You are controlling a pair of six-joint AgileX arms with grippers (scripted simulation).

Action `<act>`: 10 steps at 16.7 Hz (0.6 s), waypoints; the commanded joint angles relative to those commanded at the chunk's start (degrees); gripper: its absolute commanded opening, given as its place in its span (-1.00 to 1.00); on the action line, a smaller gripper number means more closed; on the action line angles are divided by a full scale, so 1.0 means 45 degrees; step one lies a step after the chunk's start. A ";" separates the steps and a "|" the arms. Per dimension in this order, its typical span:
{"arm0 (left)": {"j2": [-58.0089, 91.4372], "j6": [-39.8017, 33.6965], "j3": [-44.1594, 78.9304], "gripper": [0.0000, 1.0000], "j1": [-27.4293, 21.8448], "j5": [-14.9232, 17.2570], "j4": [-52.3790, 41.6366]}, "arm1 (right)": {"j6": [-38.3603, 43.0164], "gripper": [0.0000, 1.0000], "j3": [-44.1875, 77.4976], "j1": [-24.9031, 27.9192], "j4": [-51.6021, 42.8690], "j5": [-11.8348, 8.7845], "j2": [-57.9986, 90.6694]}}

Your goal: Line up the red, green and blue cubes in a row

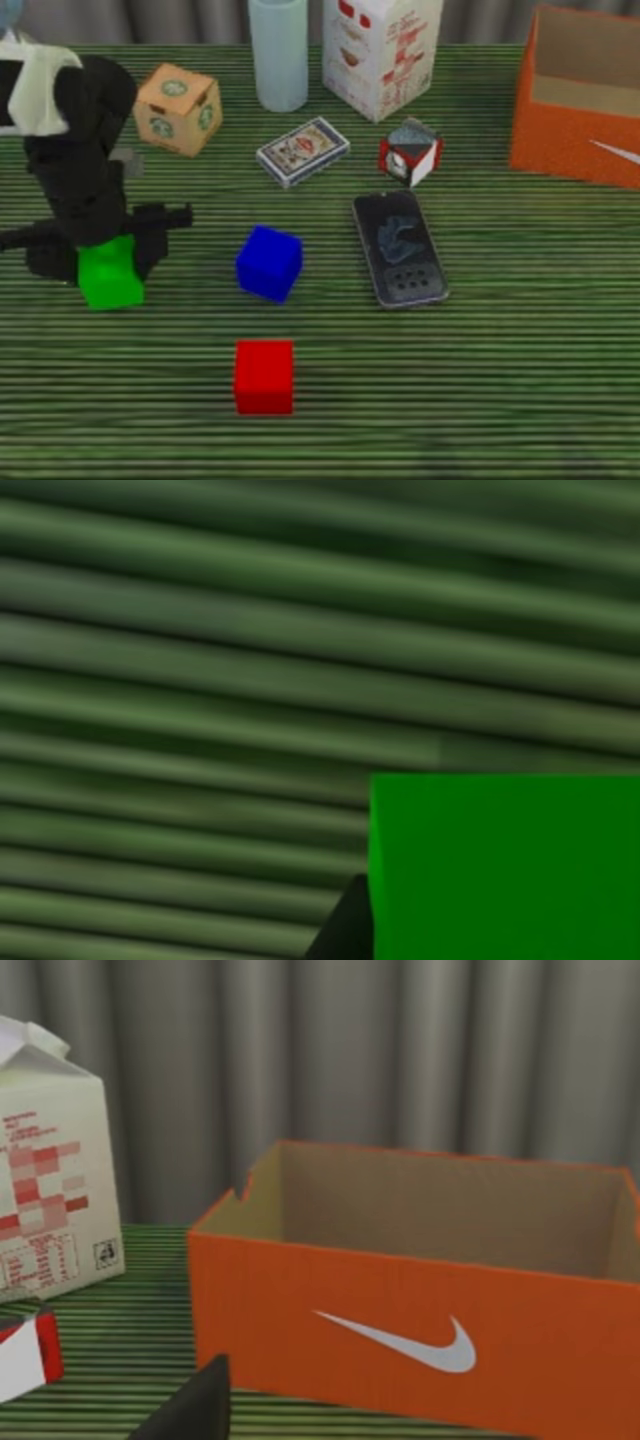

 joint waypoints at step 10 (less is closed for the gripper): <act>-0.0945 0.0018 0.1206 -1.00 0.0030 -0.0010 -0.2175 | 0.0000 1.00 0.0000 0.0000 0.0000 0.0000 0.0000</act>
